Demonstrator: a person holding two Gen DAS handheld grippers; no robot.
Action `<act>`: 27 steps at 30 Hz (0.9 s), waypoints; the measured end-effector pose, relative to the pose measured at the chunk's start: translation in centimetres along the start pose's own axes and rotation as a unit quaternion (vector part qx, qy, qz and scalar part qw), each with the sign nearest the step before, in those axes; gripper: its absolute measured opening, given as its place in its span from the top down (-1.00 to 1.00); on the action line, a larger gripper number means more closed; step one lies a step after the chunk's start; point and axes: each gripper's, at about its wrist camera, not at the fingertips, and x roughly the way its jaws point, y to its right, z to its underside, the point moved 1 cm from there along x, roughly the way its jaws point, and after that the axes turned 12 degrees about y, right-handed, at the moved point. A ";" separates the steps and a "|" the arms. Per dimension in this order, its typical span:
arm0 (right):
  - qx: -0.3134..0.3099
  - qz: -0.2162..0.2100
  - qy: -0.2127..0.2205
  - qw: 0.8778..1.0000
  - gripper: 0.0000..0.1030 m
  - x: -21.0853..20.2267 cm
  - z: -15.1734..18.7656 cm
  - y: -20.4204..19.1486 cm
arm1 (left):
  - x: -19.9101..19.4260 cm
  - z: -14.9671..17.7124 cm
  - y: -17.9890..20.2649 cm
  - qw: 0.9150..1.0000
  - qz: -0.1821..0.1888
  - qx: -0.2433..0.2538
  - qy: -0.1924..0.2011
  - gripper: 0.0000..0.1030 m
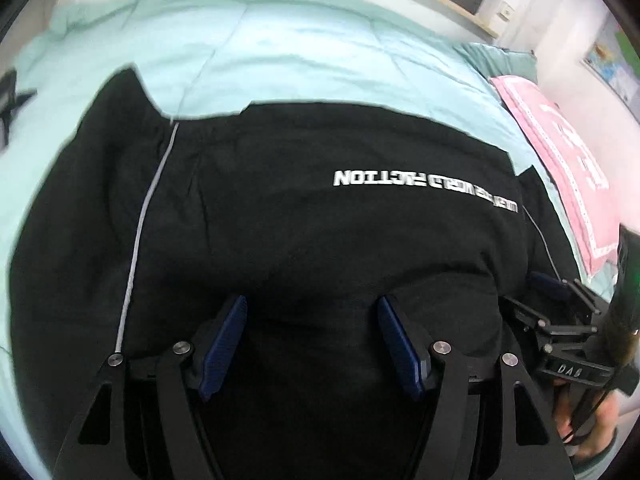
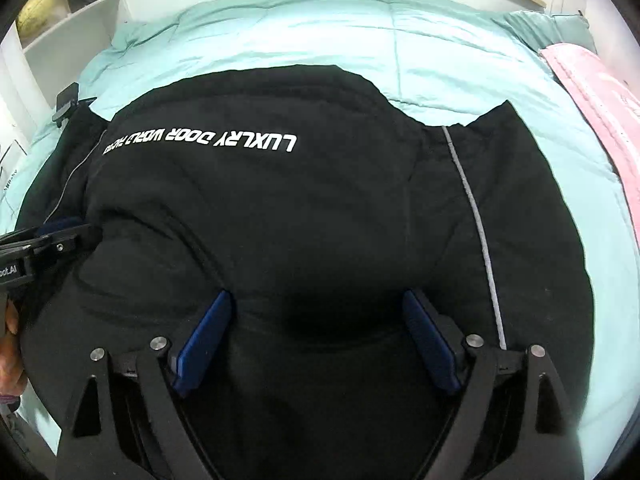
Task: Fold large clothes
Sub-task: 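Open both grippers and release the folded jacket on the bed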
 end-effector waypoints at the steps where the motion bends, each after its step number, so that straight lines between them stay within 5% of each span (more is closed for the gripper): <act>1: 0.006 0.001 0.002 1.000 -0.72 -0.6 -0.1 0.0 | -1.2 0.0 0.6 1.000 -0.006 0.013 0.013 -0.34; 7: 0.030 0.008 0.049 0.998 -0.73 -6.4 -0.7 -0.5 | -8.4 -0.3 1.8 0.995 -0.026 0.039 0.090 -0.35; 10: 0.036 0.020 0.084 0.996 -0.73 -10.3 -0.9 -1.6 | -13.5 -0.4 3.4 0.984 -0.065 0.071 0.151 -0.35; 14: 0.024 0.014 0.141 0.990 -0.74 -15.8 -1.3 -3.7 | -18.2 -0.2 4.8 0.975 -0.072 0.075 0.198 -0.38; 19: 0.022 0.013 0.193 0.981 -0.88 -21.4 -2.9 -5.6 | -21.2 0.1 5.8 0.968 -0.135 0.088 0.191 -0.50; 27: 0.014 0.040 0.205 0.978 -0.93 -24.9 -2.5 -7.0 | -24.0 0.7 4.3 0.968 -0.141 0.040 0.204 -0.51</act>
